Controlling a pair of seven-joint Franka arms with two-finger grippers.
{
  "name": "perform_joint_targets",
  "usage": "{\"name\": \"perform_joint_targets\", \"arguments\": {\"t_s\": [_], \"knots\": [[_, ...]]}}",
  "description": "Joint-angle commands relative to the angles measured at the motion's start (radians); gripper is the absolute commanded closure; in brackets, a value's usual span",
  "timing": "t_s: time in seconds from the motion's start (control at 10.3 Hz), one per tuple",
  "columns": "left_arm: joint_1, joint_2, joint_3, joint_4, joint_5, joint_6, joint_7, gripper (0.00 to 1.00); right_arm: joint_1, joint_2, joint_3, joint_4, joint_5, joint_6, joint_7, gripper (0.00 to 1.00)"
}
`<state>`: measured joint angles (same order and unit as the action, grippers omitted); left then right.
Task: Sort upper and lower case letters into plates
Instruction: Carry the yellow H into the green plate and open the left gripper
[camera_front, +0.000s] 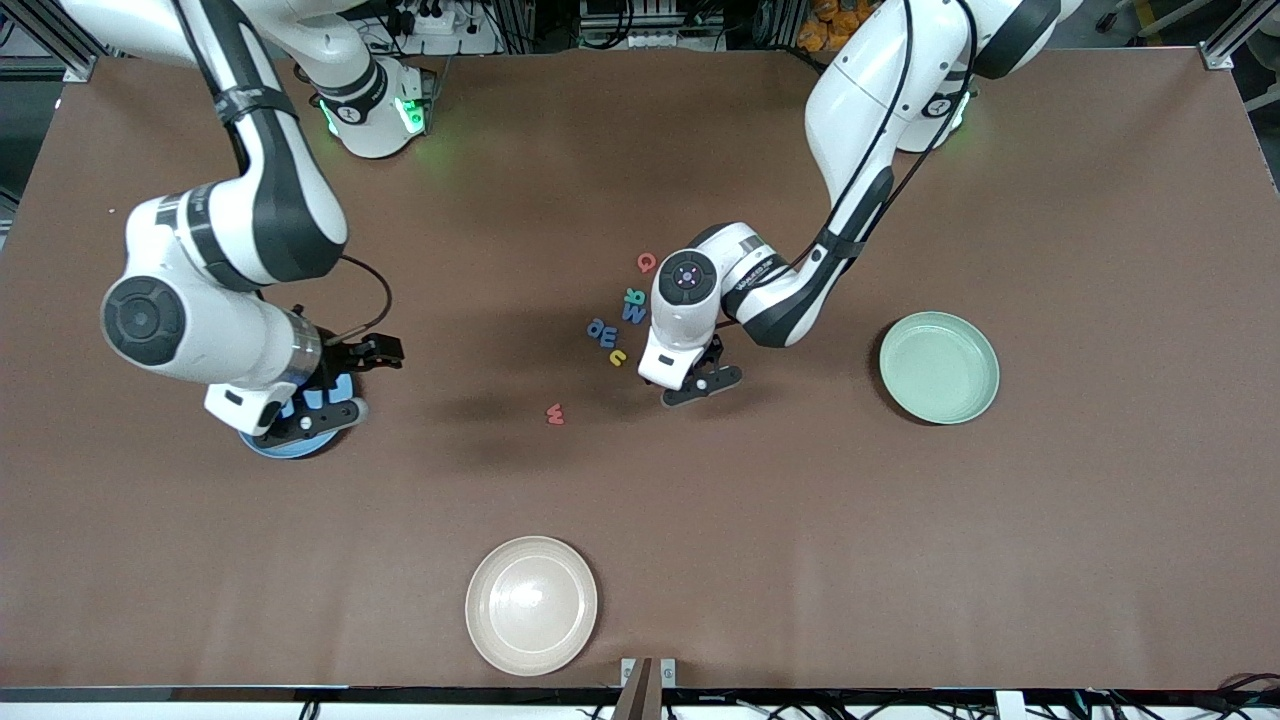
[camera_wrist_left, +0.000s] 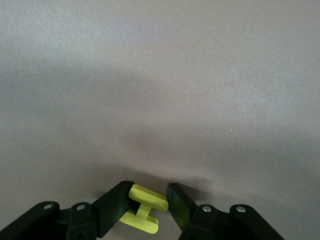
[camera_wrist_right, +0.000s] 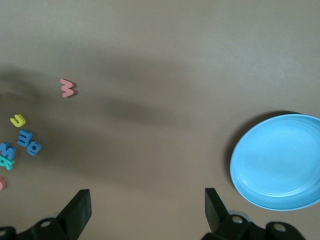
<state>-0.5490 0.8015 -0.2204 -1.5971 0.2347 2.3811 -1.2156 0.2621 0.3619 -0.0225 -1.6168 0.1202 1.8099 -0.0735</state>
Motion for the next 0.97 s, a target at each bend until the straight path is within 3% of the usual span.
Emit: {"name": "perform_joint_targets", "arguments": {"t_s": [0.0,0.39,0.68,0.88], "knots": [[0.035,-0.027,0.006,0.006,0.020,-0.080,0.056,1.00,0.069,0.023,-0.005,0.003,0.023,0.044,0.053,0.00],[0.135,-0.114,-0.008,0.022,-0.047,-0.232,0.294,1.00,0.141,0.118,-0.005,0.012,0.022,0.204,0.061,0.00],[0.288,-0.197,-0.007,0.011,-0.112,-0.353,0.688,1.00,0.176,0.248,-0.005,0.047,0.023,0.360,0.106,0.00],[0.407,-0.206,-0.007,0.006,-0.112,-0.428,0.912,1.00,0.227,0.343,-0.005,0.119,0.013,0.382,0.168,0.00]]}}
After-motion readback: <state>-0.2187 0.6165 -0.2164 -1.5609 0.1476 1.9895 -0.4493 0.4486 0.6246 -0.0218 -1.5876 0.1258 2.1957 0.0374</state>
